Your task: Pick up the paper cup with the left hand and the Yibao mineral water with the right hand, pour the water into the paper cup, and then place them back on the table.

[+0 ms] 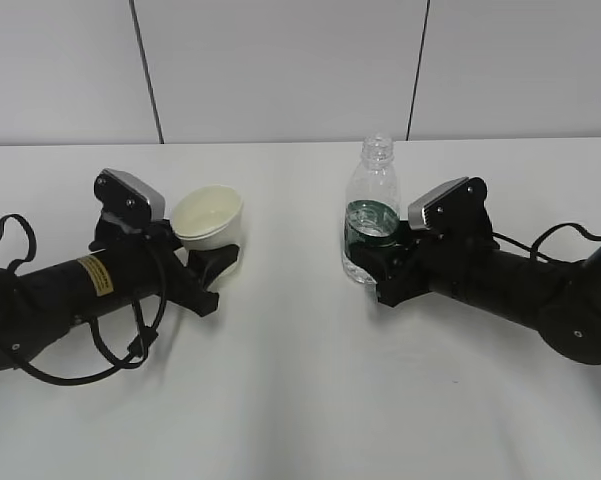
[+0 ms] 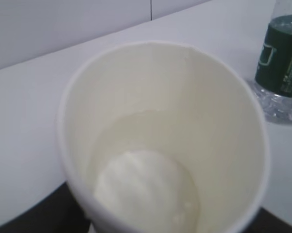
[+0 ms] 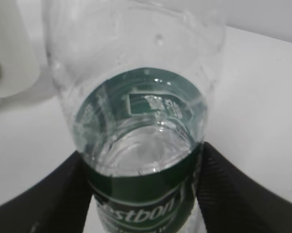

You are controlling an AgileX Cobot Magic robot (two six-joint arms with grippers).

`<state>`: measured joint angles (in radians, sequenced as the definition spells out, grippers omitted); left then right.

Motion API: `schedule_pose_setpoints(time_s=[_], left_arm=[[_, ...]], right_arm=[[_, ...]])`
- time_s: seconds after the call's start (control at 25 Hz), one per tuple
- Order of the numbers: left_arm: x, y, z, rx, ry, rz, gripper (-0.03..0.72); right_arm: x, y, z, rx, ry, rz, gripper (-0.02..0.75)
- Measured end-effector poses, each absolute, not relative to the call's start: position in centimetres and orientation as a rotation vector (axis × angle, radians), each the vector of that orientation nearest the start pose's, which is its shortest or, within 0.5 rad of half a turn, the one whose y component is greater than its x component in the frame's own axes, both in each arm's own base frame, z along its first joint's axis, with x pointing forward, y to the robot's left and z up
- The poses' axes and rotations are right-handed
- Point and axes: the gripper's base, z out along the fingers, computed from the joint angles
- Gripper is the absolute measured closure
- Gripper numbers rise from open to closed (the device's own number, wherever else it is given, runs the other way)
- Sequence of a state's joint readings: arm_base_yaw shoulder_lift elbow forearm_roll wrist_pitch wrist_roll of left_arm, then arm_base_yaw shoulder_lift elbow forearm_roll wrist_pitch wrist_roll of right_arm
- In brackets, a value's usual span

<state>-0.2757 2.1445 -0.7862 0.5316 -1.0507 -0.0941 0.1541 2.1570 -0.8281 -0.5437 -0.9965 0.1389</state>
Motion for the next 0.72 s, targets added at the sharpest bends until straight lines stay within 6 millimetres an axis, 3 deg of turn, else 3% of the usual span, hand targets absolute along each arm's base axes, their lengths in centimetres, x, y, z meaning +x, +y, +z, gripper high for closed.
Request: schedule_pose_setpoints(time_s=[0.72], left_arm=[[33.33, -13.58, 7.18, 0.753, 1.727, -0.47, 0.24]], right_arm=[[35.71, 9.64, 7.35, -0.63, 1.754, 0.403, 0.266]])
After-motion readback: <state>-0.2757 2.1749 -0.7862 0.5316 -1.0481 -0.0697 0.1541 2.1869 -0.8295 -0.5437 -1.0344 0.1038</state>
